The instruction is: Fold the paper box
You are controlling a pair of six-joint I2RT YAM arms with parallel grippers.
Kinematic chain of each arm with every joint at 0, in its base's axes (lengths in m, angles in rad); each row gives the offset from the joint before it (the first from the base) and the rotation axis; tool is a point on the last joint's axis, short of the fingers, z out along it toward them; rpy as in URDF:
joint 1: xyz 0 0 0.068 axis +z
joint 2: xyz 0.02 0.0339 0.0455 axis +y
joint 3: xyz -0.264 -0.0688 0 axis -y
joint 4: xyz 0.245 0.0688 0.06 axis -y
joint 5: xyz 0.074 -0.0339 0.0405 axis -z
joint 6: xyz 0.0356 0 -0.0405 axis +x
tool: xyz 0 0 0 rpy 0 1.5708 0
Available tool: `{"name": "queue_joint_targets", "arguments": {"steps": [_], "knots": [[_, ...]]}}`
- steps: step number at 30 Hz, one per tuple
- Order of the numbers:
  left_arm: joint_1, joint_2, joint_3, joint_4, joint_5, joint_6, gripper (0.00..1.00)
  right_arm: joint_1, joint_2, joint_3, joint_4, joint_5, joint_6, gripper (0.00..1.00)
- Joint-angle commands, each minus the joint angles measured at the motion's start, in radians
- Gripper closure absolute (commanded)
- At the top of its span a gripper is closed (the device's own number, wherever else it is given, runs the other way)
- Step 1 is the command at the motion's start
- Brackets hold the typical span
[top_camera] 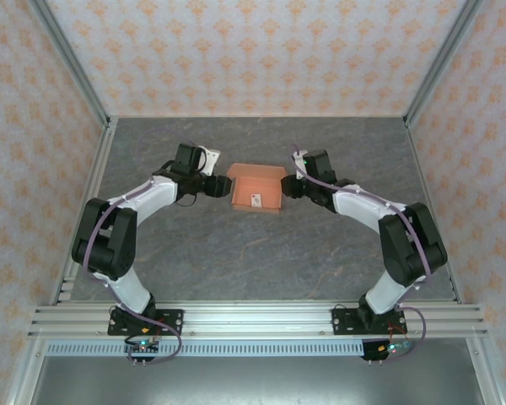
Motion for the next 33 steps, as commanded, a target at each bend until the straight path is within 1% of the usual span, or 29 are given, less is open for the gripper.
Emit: {"name": "queue_joint_targets", "arguments": {"steps": [1, 6, 8, 10, 14, 19, 22, 26, 30, 33], "knots": [[0.007, 0.010, 0.036, -0.041, 0.022, 0.022, 0.35, -0.008, 0.023, 0.042, -0.009, -0.002, -0.039, 0.64], [0.013, -0.001, 0.041, -0.054, 0.024, 0.027, 0.35, -0.014, 0.042, 0.070, -0.024, 0.005, -0.069, 0.67], [0.017, -0.009, 0.039, -0.054, 0.028, 0.026, 0.36, -0.014, 0.049, 0.078, -0.028, -0.001, -0.092, 0.69], [0.018, -0.016, 0.034, -0.058, 0.028, 0.026, 0.36, -0.013, 0.045, 0.076, -0.027, -0.009, -0.115, 0.71], [0.022, -0.034, 0.016, -0.048, 0.025, 0.033, 0.36, -0.024, 0.024, 0.055, 0.001, -0.031, -0.140, 0.72], [0.025, -0.041, -0.001, 0.011, 0.036, 0.053, 0.38, -0.037, 0.020, 0.075, 0.005, -0.070, -0.123, 0.72], [0.027, -0.037, -0.006, 0.047, 0.036, 0.078, 0.39, -0.037, 0.024, 0.086, -0.003, -0.071, -0.119, 0.72], [0.027, -0.028, -0.007, 0.100, 0.070, 0.106, 0.40, -0.038, 0.046, 0.120, -0.026, -0.059, -0.094, 0.73], [0.027, -0.014, 0.015, 0.116, 0.113, 0.122, 0.43, -0.036, 0.066, 0.160, -0.047, -0.067, -0.065, 0.75], [0.027, 0.001, 0.038, 0.111, 0.112, 0.130, 0.46, -0.038, 0.068, 0.176, -0.057, -0.070, -0.057, 0.75]]}}
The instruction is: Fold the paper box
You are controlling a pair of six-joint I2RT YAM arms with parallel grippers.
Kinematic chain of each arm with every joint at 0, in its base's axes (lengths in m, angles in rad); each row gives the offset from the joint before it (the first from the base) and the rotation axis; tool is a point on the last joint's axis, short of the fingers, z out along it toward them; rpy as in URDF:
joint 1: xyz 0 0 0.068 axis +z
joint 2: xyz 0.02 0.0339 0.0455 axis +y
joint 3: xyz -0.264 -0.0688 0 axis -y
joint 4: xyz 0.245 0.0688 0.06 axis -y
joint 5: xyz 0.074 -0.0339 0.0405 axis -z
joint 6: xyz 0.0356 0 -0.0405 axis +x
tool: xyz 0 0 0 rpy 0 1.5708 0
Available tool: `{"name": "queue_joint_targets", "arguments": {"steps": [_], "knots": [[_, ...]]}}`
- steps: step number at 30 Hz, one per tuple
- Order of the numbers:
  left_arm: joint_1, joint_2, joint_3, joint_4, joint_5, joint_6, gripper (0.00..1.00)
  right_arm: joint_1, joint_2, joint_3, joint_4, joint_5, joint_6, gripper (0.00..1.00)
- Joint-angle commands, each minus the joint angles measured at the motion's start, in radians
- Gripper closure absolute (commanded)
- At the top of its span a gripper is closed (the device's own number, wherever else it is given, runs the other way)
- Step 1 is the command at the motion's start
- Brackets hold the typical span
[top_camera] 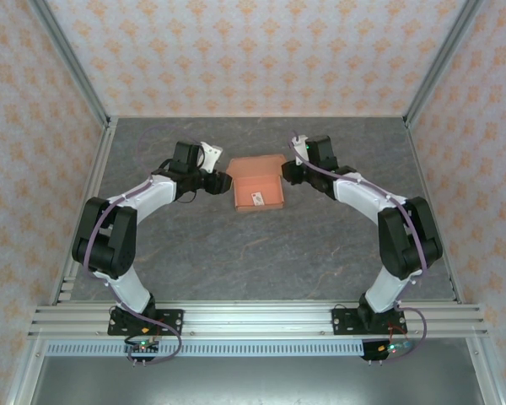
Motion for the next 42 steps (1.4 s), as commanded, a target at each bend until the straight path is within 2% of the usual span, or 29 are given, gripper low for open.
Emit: {"name": "queue_joint_targets", "arguments": {"steps": [1, 8, 16, 21, 28, 38, 42], "knots": [[0.011, 0.004, 0.046, 0.027, 0.025, 0.038, 0.47, -0.001, 0.019, 0.036, -0.030, -0.019, 0.023, 0.76], [0.013, 0.050, 0.108, 0.006, 0.017, 0.045, 0.49, -0.001, 0.035, 0.068, -0.055, -0.018, 0.025, 0.76], [0.014, 0.077, 0.121, 0.010, 0.017, 0.053, 0.59, -0.001, 0.037, 0.082, -0.062, -0.026, 0.031, 0.77], [0.013, 0.084, 0.127, 0.030, 0.041, 0.066, 0.61, 0.000, 0.039, 0.097, -0.083, -0.019, 0.021, 0.78], [0.013, 0.080, 0.146, 0.018, 0.060, 0.068, 0.71, -0.011, -0.008, 0.086, -0.135, 0.025, -0.059, 0.77], [0.013, 0.092, 0.178, -0.027, 0.066, 0.079, 0.79, -0.107, -0.047, 0.009, -0.096, -0.144, -0.113, 0.71], [0.014, 0.091, 0.182, -0.039, 0.064, 0.082, 0.80, -0.129, -0.058, -0.051, 0.014, -0.238, -0.166, 0.62]]}}
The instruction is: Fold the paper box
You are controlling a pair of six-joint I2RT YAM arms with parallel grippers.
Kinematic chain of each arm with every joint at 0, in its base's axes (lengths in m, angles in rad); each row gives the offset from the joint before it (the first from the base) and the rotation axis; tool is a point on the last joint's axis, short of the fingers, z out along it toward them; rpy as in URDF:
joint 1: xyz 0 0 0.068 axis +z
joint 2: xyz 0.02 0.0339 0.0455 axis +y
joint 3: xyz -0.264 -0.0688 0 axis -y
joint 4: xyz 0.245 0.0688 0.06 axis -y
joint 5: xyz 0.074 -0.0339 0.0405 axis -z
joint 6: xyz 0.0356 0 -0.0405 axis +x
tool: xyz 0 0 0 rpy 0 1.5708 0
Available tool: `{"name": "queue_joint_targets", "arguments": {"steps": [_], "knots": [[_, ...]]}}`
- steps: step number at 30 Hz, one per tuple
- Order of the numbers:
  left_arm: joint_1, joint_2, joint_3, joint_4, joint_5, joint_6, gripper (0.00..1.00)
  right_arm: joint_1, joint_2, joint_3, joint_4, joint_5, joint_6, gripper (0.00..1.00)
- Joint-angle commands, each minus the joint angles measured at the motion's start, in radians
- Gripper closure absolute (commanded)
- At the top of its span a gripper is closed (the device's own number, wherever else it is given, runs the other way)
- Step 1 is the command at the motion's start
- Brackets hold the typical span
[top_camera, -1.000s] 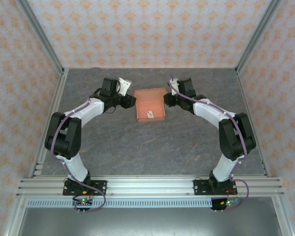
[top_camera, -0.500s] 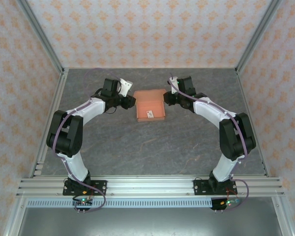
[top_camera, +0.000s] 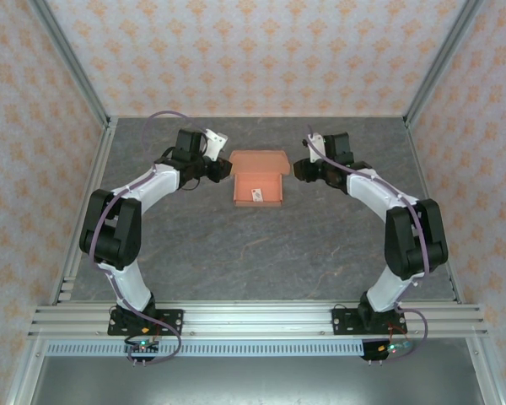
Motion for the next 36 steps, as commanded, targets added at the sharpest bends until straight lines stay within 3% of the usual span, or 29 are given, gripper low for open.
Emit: {"name": "queue_joint_targets", "arguments": {"steps": [1, 13, 22, 29, 36], "knots": [[0.008, 0.010, 0.035, -0.025, 0.018, 0.019, 0.80, -0.010, -0.036, -0.059, 0.124, -0.124, -0.073, 0.60], [0.009, 0.004, 0.036, -0.024, 0.027, 0.014, 0.80, -0.013, 0.063, -0.082, 0.315, -0.208, -0.132, 0.58], [0.007, -0.001, 0.034, -0.028, 0.030, 0.014, 0.80, -0.014, 0.124, -0.023, 0.289, -0.215, -0.176, 0.60], [0.009, -0.002, 0.036, -0.033, 0.030, 0.015, 0.80, -0.014, 0.155, 0.025, 0.244, -0.224, -0.212, 0.66], [0.008, -0.005, 0.038, -0.031, 0.031, 0.011, 0.80, -0.014, 0.167, 0.047, 0.209, -0.240, -0.229, 0.80]]}}
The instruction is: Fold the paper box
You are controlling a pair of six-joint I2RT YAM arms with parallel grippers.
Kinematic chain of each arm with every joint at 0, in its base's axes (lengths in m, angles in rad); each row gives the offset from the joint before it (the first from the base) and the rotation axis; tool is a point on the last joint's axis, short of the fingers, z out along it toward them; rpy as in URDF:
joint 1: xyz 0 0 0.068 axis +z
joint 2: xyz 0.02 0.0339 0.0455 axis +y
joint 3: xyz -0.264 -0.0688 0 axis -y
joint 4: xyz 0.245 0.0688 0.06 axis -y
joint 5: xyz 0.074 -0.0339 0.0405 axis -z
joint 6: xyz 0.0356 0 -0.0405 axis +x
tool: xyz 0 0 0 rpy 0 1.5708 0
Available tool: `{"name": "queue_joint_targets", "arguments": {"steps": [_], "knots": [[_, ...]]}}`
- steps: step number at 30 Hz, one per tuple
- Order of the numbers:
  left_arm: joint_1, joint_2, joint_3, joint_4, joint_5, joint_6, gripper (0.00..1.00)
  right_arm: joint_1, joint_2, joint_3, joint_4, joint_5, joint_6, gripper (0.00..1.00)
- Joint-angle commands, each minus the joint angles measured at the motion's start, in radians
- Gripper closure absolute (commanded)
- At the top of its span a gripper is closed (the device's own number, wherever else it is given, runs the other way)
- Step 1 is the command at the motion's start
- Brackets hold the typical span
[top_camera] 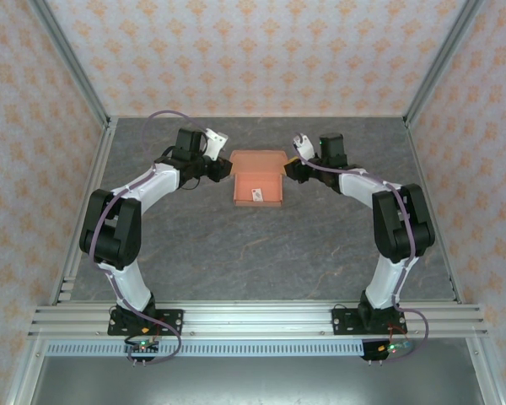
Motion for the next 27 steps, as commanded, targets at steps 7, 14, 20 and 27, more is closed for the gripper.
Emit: {"name": "queue_joint_targets", "arguments": {"steps": [7, 14, 20, 27], "knots": [[0.009, -0.024, 0.014, -0.021, 0.019, 0.011, 0.79, -0.008, 0.006, 0.030, -0.031, -0.030, -0.029, 0.90], [0.009, -0.053, -0.011, -0.014, 0.008, 0.010, 0.74, -0.008, 0.004, 0.041, -0.074, -0.022, -0.061, 0.96], [0.013, -0.108, -0.052, -0.023, -0.023, 0.041, 0.65, -0.008, -0.016, 0.042, -0.111, -0.003, -0.087, 0.97], [0.048, -0.099, -0.066, 0.006, 0.021, 0.061, 0.54, -0.008, -0.027, 0.057, -0.161, 0.011, -0.122, 0.98]]}}
